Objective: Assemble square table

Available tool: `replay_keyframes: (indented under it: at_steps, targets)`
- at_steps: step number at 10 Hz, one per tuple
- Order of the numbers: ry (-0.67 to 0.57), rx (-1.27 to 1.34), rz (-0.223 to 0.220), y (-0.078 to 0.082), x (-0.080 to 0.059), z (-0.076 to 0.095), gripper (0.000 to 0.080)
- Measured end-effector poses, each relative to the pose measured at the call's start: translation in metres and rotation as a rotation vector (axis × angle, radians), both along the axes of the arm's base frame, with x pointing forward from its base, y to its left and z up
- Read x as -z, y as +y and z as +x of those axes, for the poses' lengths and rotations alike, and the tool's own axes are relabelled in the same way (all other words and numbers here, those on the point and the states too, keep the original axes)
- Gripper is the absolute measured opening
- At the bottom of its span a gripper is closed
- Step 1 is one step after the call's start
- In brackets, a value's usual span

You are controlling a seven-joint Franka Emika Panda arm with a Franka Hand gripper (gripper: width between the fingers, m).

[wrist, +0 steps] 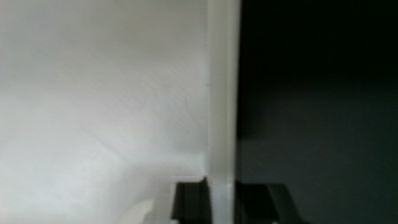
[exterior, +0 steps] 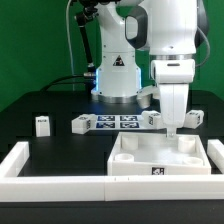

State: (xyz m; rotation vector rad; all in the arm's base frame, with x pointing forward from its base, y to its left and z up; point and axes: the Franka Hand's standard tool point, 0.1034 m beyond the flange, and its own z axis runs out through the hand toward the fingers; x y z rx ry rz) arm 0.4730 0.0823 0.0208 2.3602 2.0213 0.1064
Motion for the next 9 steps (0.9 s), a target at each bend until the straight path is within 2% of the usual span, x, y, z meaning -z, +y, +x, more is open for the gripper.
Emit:
replay_keyframes:
  at_steps: [4,6,9]
  targets:
    - [0.005,-0.249,-0.036,-0.003,0.0,0.012,0.0057]
    - [0.014,-0.251,-0.039,0.007,0.0,0.018,0.0059]
    - [0.018,-0.199,-0.037,0.009,0.0,0.02,0.0061]
